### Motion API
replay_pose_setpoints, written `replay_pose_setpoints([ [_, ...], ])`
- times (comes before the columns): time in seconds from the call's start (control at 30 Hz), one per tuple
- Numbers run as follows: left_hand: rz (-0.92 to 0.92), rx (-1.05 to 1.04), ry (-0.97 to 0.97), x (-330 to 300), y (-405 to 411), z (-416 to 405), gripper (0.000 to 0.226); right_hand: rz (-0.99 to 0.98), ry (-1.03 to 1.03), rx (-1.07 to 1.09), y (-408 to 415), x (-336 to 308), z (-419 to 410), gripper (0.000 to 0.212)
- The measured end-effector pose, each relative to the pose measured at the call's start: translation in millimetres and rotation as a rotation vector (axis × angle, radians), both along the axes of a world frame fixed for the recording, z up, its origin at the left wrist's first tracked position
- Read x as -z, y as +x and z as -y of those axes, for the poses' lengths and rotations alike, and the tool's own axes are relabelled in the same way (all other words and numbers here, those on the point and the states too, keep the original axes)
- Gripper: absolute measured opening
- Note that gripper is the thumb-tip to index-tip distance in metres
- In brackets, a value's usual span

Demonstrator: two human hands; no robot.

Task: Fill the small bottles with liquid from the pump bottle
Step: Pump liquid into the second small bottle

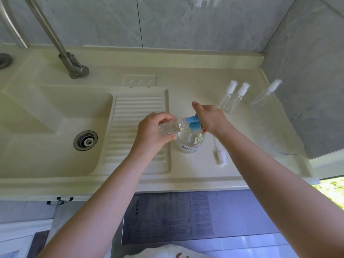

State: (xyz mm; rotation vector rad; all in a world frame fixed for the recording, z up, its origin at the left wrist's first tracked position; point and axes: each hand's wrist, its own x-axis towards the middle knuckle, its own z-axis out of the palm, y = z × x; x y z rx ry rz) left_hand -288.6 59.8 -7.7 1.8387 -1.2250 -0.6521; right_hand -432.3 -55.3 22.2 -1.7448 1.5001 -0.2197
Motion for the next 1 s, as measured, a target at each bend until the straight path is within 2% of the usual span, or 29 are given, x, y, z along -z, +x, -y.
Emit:
replay_pose_setpoints([
  [0.1, -0.005, -0.004, -0.003, -0.6, 0.4, -1.2, 0.048, 0.057, 0.023, -0.042, -7.8, -1.4, -3.6, 0.056],
  [0.23, -0.007, -0.007, -0.007, -1.1, 1.0, -2.5, 0.048, 0.244, -0.010, -0.089, -21.7, -1.1, -15.8, 0.035],
  [0.37, -0.015, -0.010, -0.033, -1.0, 0.8, -3.5, 0.047, 0.341, -0.111, -0.125, -30.2, 1.8, -29.0, 0.014],
  [0.53, -0.029, -0.001, -0.035, 2.0, 0.2, -4.8, 0.045, 0.403, -0.166, -0.079, -33.3, 10.7, -34.2, 0.017],
  [0.77, -0.028, -0.018, -0.039, 3.8, 2.3, -2.7, 0.043, 0.446, -0.247, 0.109, -22.9, 20.1, -40.0, 0.022],
  [0.9, -0.015, -0.013, -0.046, 3.2, 5.3, 0.3, 0.044, 0.452, -0.228, 0.120, -22.8, 18.2, -41.0, 0.023],
  [1.0, 0.003, 0.001, -0.044, 1.9, 6.6, 3.5, 0.045, 0.415, -0.153, 0.142, -22.4, 16.3, -36.6, 0.033],
])
